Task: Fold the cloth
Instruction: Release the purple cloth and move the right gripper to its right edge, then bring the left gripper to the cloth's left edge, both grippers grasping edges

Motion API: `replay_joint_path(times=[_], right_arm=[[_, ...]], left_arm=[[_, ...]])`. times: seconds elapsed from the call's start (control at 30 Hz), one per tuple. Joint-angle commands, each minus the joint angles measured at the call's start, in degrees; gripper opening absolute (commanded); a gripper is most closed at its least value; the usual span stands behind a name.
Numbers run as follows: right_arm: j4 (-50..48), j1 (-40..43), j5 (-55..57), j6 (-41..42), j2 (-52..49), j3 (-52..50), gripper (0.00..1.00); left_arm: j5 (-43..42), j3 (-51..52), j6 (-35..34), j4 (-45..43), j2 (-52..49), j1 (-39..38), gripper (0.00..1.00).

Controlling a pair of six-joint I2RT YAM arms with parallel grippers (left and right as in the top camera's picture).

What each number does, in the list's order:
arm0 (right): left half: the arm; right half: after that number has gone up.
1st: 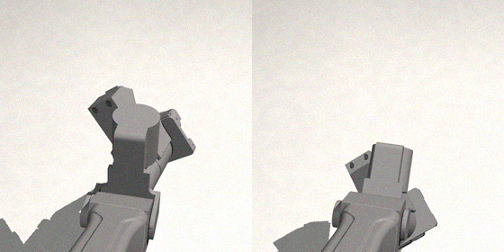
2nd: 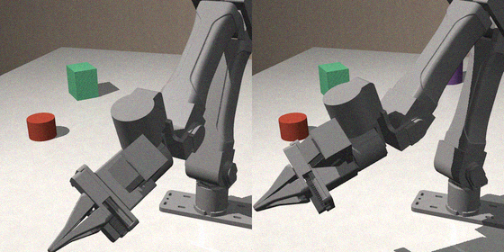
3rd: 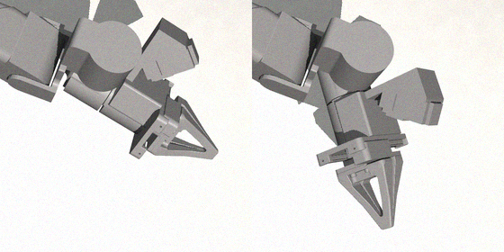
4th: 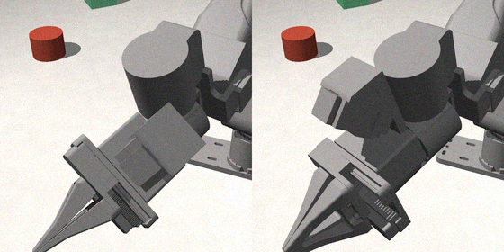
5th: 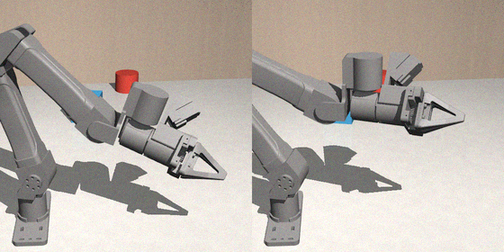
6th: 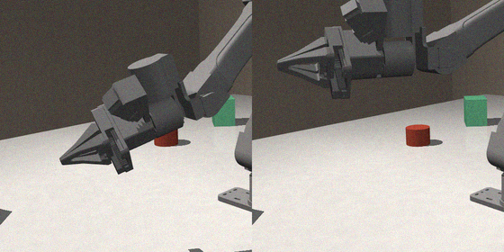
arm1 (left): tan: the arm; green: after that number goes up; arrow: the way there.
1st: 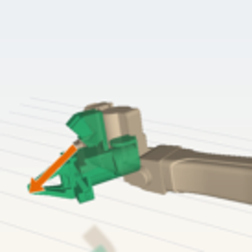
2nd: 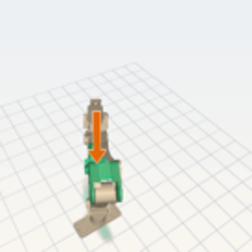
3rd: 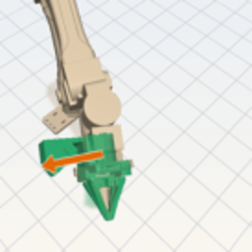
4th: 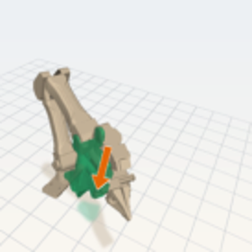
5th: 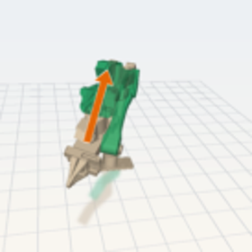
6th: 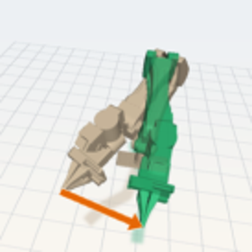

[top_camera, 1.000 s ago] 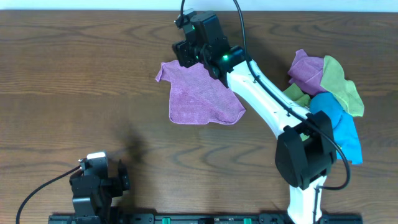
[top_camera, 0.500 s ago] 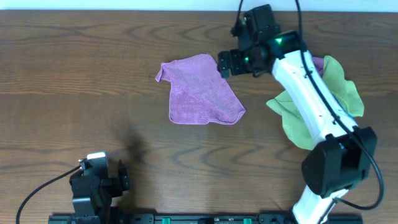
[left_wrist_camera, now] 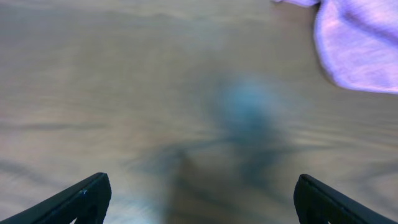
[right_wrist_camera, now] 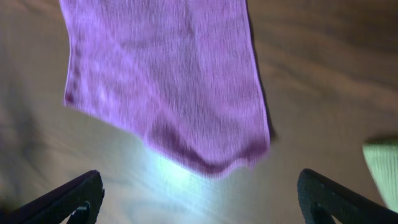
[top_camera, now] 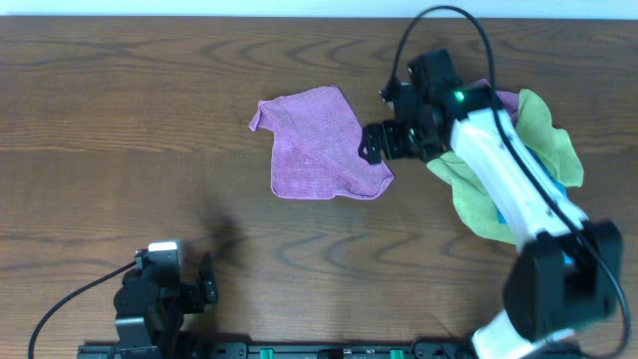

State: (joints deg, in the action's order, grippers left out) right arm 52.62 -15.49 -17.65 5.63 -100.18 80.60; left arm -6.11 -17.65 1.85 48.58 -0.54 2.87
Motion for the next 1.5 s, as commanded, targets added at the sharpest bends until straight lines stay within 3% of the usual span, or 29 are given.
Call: replay_joint_path(times=[0.0,0.13,0.27,0.43,0.73,0.83,0.9,1.27,1.47], right_arm=[[-2.4,0.3,-1.7,0.4,7.4,-6.4,0.99],[-6.8,0.8,-2.0,3.7,14.0,-16.0,0.99],[-11.6,1.7,-2.3,7.2,18.8,-24.7,0.99],[-14.0,1.7,-2.4,9.2,20.1,-30.1,0.99],[-18.9,1.7,-5.3,12.6,20.1,-30.3,0.99],[-19.2,1.7,-6.6,12.6,20.1,-30.3,0.99],[-19.2,1.7,-6.6,12.6,20.1,-30.3,0.99],[-19.3,1.7,-6.6,12.6,20.1,-30.3,0.99],[-20.0,1.7,-6.6,12.6,20.1,-30.3,0.99]], left_arm=[[-11.8,0.5,-4.4,-3.6,0.3,-0.3,0.95],[-18.4,0.1,-15.5,-8.4,0.0,-0.3,0.95],[-22.6,-2.7,-20.1,-8.8,-3.8,-0.3,0.95],[-26.9,-10.6,-23.2,-8.8,-18.2,-0.3,0.95],[-38.5,-26.6,-23.4,-10.4,-53.5,-0.3,0.95],[-38.7,-26.6,-33.4,-11.2,-62.4,-0.3,0.95],[-39.0,-26.6,-35.5,-13.4,-67.8,-0.3,0.95],[-42.7,-26.6,-39.3,-29.1,-86.2,-0.4,0.95],[-41.5,-26.6,-43.5,-38.0,-92.2,-5.2,0.95]])
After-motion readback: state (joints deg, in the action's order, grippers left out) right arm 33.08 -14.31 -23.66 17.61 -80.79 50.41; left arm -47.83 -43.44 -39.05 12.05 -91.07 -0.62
